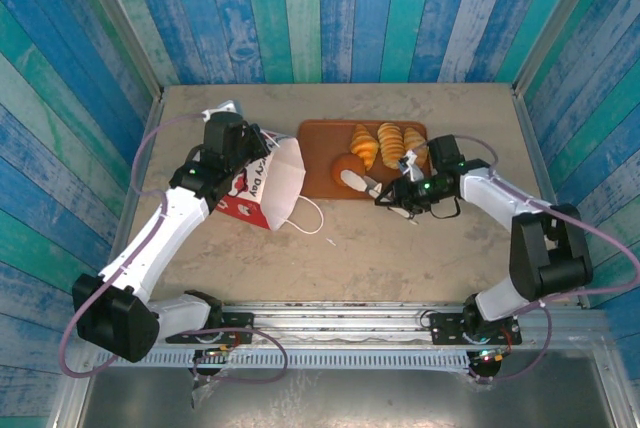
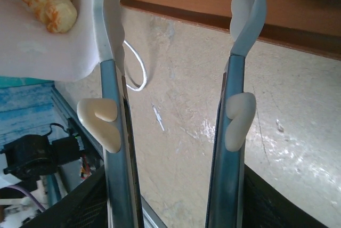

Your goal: Take the fake bread out of the paper bag

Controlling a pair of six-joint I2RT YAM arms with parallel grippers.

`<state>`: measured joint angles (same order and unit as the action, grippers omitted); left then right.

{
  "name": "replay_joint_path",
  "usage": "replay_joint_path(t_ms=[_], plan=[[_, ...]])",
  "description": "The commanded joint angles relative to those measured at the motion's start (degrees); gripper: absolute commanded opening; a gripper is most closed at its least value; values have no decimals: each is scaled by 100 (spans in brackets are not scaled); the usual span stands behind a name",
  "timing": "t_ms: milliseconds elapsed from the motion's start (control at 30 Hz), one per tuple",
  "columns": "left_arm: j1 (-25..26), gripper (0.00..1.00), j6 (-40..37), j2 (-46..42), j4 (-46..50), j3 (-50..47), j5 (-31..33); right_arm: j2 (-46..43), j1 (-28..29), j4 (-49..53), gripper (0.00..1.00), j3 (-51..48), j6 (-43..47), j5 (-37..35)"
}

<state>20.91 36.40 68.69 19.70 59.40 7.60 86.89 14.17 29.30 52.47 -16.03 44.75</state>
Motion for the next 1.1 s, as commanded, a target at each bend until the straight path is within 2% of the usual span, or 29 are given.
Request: replay_joint_path(t_ms=[0, 200, 400, 533, 767, 1067], plan=[[18, 0, -102, -141, -115, 28, -3, -473, 31, 889, 54, 300, 679, -440], [14, 0, -110, -154, -125, 31, -19, -846, 259, 1555, 54, 806, 1207, -1415], [19, 0, -101, -222, -106, 28, -25, -683, 1356, 1731, 55, 1572, 1675, -3525], [19, 0, -87, -302, -115, -4, -50, -211, 1719, 1960, 59, 2084, 1877, -4614], [15, 0, -116, -347, -112, -7, -34, 512, 2219, 2167, 59, 2531, 2072, -4887], [16, 0, -164, -347, -89, -16, 1, 745, 2495, 2207, 59, 2566, 1982, -5241]])
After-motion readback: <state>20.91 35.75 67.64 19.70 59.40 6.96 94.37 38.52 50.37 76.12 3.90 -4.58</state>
